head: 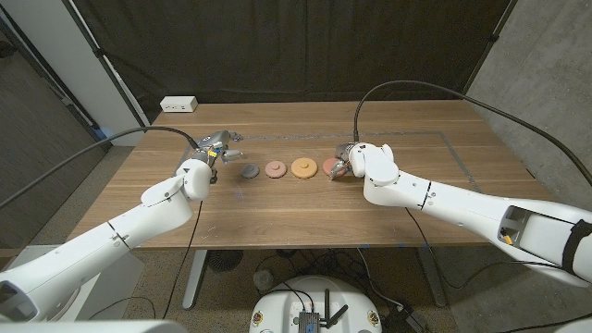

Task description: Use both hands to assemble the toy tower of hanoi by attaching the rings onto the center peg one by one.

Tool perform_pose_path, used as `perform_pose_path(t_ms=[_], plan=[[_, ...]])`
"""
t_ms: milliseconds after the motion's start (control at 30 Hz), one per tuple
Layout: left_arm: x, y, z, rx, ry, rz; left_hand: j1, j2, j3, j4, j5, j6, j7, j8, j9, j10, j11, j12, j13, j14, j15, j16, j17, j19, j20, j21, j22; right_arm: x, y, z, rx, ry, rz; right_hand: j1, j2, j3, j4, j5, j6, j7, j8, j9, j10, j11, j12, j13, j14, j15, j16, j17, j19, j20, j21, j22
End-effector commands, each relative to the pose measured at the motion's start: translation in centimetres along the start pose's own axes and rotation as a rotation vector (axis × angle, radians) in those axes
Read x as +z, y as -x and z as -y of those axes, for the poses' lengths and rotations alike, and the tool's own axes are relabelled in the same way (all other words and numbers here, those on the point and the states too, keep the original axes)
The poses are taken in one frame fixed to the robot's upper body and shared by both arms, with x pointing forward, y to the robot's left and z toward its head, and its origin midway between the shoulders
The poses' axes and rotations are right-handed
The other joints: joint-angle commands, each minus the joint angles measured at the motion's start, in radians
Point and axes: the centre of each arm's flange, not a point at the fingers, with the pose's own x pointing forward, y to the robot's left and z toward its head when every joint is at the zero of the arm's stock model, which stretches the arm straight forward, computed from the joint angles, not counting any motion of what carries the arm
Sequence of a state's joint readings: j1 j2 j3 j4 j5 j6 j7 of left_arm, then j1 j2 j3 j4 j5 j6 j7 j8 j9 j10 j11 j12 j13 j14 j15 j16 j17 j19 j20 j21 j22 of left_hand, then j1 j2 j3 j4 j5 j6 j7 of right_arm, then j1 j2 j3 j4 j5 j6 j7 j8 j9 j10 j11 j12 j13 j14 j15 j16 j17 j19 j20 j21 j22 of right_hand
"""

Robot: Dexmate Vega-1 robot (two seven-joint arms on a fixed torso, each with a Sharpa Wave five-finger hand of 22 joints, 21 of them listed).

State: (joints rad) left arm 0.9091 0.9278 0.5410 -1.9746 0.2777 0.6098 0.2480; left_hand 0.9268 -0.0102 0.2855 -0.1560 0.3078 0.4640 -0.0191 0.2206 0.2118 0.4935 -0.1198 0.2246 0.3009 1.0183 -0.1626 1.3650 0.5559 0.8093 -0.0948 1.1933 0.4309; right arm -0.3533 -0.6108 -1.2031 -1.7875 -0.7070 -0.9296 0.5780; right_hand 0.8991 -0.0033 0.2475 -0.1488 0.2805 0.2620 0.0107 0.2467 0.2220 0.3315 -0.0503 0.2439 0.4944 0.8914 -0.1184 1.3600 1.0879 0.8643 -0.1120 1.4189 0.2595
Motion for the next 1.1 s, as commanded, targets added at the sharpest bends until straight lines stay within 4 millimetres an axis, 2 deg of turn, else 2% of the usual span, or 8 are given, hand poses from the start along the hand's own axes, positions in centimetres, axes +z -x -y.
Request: perform_pose_path(t_ms=[33, 167, 333, 733, 1100], plan=[[0.1, -0.2, 0.1, -0.005, 0.003, 0.003, 0.0, 0.006, -0.002, -0.001, 0.004, 0.007, 0.004, -0.004, 0.002, 0.005, 0.005, -0.002, 0.005, 0.003, -0.057, 0.008, 0.002, -0.005, -0.111, 0.006, -0.001, -0.2, -0.1, -0.2, -0.039, 0.012, 0.001, 0.002, 0.021, 0.021, 0.0, 0.008, 0.074, -0.03, 0.025, 0.005, 0.11, -0.05, 0.027, 0.03, 0.052, -0.099, 0.034, 0.069, 0.033, -0.102, 0.038, 0.009], [0.2, -0.3, 0.1, -0.006, 0.003, 0.005, -0.001, 0.007, -0.002, -0.001, 0.004, 0.009, 0.003, -0.004, 0.002, 0.006, 0.005, -0.003, 0.006, 0.003, -0.057, 0.01, 0.002, -0.006, -0.111, 0.009, -0.004, -0.4, 0.0, -0.2, -0.056, 0.012, 0.005, 0.007, 0.029, 0.038, -0.004, 0.017, 0.149, -0.057, 0.047, 0.006, 0.186, -0.07, 0.048, 0.042, 0.096, -0.099, 0.062, 0.12, 0.062, -0.103, 0.067, 0.012], [0.3, -0.3, 0.1, -0.007, 0.003, 0.006, 0.0, 0.008, -0.002, -0.001, 0.004, 0.011, 0.004, -0.004, 0.003, 0.007, 0.006, -0.003, 0.006, 0.002, -0.057, 0.011, 0.002, -0.007, -0.111, 0.013, -0.007, -0.8, 0.1, -0.2, -0.064, 0.006, 0.015, 0.011, 0.044, 0.056, -0.005, 0.03, 0.195, -0.077, 0.061, 0.007, 0.232, -0.086, 0.059, 0.05, 0.13, -0.099, 0.083, 0.135, 0.082, -0.104, 0.085, 0.015], [0.4, -0.3, 0.0, -0.003, 0.002, 0.007, -0.001, 0.011, -0.002, -0.001, 0.005, 0.015, 0.003, -0.005, 0.003, 0.011, 0.006, -0.004, 0.008, -0.001, -0.057, 0.012, -0.001, -0.009, -0.111, 0.02, -0.014, -1.0, 0.4, -0.1, -0.09, 0.006, 0.03, 0.007, 0.065, 0.079, -0.003, 0.051, 0.243, -0.083, 0.074, 0.008, 0.283, -0.091, 0.068, 0.06, 0.164, -0.099, 0.104, 0.14, 0.103, -0.105, 0.103, 0.021], [0.4, -0.2, -0.2, -0.005, -0.002, 0.006, -0.001, 0.012, -0.002, -0.001, 0.006, 0.016, 0.003, -0.005, 0.003, 0.015, 0.002, -0.003, 0.009, -0.001, -0.057, 0.014, -0.002, -0.009, -0.111, 0.024, -0.018, -1.2, 1.1, 0.5, -0.107, 0.006, 0.036, -0.001, 0.069, 0.092, -0.003, 0.065, 0.275, -0.085, 0.083, 0.007, 0.315, -0.096, 0.07, 0.064, 0.191, -0.099, 0.121, 0.142, 0.116, -0.104, 0.113, 0.026]])
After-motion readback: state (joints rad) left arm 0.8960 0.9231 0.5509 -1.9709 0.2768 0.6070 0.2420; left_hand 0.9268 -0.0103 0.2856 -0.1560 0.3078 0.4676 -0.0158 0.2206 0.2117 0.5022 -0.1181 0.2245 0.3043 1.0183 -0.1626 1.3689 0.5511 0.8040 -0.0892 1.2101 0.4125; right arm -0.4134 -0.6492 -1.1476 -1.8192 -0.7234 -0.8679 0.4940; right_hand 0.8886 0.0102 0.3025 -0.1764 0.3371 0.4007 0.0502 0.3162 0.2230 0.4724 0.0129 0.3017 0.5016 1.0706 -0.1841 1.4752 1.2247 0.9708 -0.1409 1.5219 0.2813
